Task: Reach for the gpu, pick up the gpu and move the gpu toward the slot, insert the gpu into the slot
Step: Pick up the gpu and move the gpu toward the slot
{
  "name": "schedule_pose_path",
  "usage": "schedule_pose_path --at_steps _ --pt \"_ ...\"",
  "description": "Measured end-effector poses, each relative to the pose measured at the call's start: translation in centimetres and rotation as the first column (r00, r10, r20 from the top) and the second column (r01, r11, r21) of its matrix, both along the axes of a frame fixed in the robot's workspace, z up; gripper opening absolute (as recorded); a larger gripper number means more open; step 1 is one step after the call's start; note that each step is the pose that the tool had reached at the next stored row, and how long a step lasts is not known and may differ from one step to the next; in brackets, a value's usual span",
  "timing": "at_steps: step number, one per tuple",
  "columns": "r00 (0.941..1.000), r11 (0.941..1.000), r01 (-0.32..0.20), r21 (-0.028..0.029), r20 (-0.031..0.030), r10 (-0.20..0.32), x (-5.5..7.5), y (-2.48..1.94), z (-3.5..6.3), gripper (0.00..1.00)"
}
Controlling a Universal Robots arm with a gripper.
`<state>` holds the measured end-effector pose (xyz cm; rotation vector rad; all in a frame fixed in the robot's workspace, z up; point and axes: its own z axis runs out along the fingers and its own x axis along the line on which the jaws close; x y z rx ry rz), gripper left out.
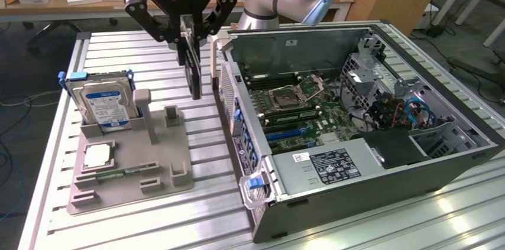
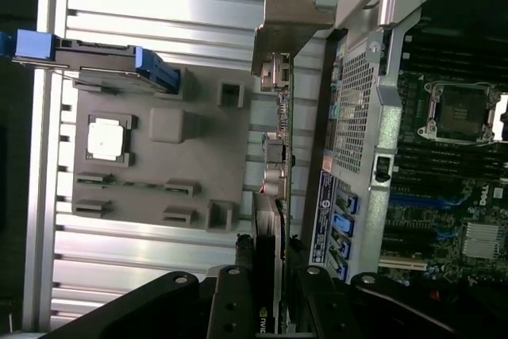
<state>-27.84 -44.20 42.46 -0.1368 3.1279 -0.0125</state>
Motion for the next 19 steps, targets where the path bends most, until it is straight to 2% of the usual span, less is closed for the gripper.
schedule_pose_path --at_steps 19 --pt "0.9998 0.9998 -0.018 0.0 -0.0001 0.018 0.91 0.0 0.0 0.26"
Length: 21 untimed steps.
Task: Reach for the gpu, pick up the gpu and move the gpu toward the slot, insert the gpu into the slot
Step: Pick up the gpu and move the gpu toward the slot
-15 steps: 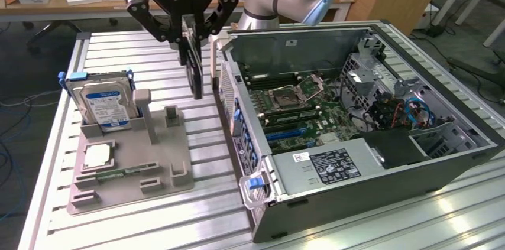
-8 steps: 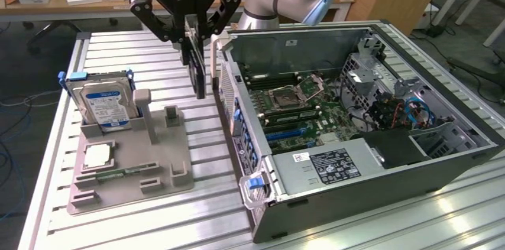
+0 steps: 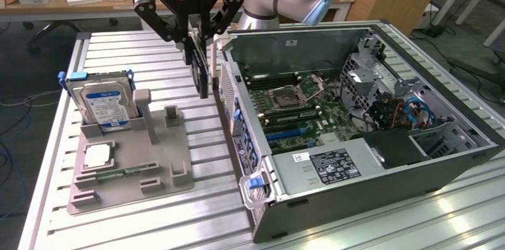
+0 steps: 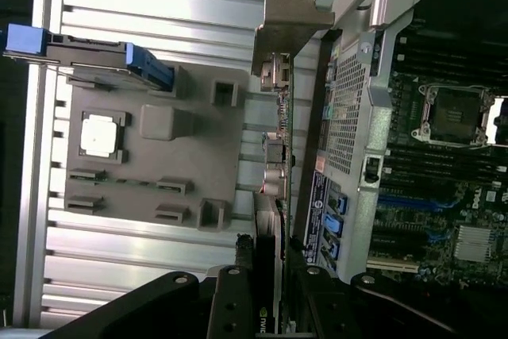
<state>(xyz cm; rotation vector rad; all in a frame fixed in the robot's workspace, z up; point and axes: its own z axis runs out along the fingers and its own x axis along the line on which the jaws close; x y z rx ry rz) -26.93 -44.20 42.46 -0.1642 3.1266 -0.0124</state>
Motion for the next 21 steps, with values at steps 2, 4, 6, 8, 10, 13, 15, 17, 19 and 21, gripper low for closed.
schedule_pose_path --at_steps 2,4,6,8,10,13,15,17,19,21 --pt "1.0 1.0 -0.002 0.0001 0.0001 0.002 0.09 0.0 -0.01 0.26" --pt "1.0 1.0 -0.004 0.0 0.0 0.004 0.18 0.0 0.0 0.26" --pt "1.0 1.0 -0.006 0.0 0.0001 0.006 0.27 0.0 0.0 0.26" --pt "1.0 1.0 -0.007 0.0 0.0 0.007 0.36 0.0 0.0 0.26" --pt "1.0 1.0 -0.009 0.0001 0.0001 0.009 0.45 0.0 -0.01 0.26" --pt "0.9999 0.9999 -0.012 0.0 0.0001 0.012 0.59 0.0 0.0 0.26" --pt "0.9999 0.9999 -0.014 0.0 0.0001 0.014 0.68 0.0 0.0 0.26" --pt "0.9999 0.9999 -0.016 0.0001 0.0001 0.016 0.77 0.0 -0.01 0.26" --pt "0.9998 0.9998 -0.018 0.0 0.0 0.018 0.86 0.0 0.0 0.26" --pt "0.9998 0.9998 -0.02 0.0 0.0001 0.02 0.95 0.0 0.0 0.26"
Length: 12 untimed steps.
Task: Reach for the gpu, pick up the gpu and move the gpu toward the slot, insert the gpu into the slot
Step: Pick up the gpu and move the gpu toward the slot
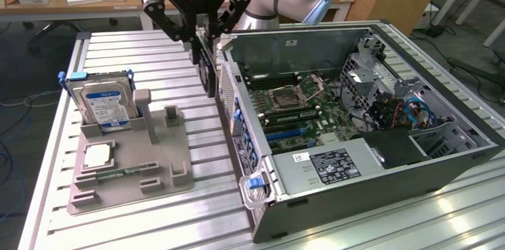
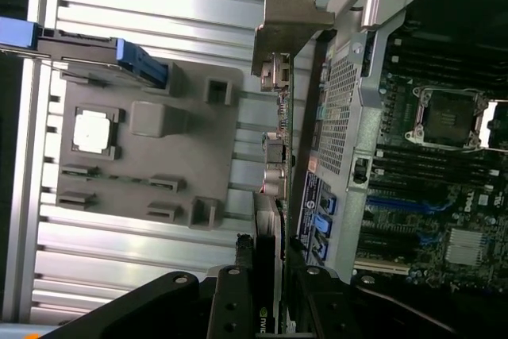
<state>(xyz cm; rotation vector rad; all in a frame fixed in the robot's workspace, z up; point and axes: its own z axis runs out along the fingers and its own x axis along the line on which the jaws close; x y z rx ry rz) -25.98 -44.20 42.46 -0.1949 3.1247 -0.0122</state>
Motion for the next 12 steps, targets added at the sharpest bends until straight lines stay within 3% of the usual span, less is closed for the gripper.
schedule_pose_path --at_steps 12 --pt "0.9999 0.9999 -0.011 0.0001 0.0 0.011 0.48 0.0 0.0 0.26"
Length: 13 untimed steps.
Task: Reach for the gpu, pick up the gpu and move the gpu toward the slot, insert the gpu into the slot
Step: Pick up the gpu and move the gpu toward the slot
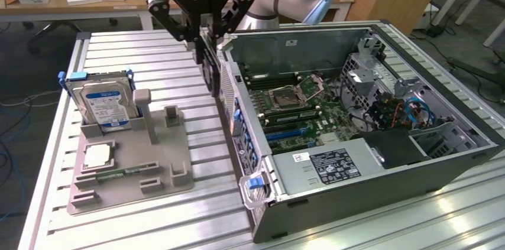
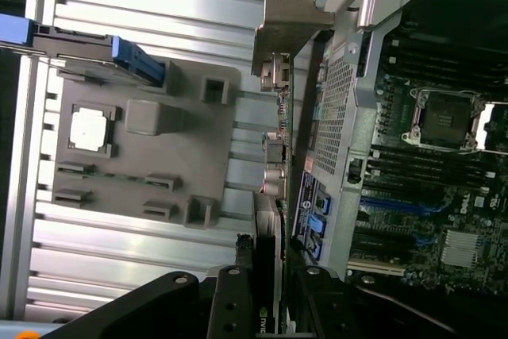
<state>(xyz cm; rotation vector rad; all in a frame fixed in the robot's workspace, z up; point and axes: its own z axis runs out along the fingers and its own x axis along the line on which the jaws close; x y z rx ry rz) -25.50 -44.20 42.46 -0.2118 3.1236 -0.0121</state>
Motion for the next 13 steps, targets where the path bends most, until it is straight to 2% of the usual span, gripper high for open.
schedule_pose_path --at_steps 13 --pt "0.9999 0.9999 -0.012 0.0 0.0 0.012 0.51 0.0 0.0 0.26"
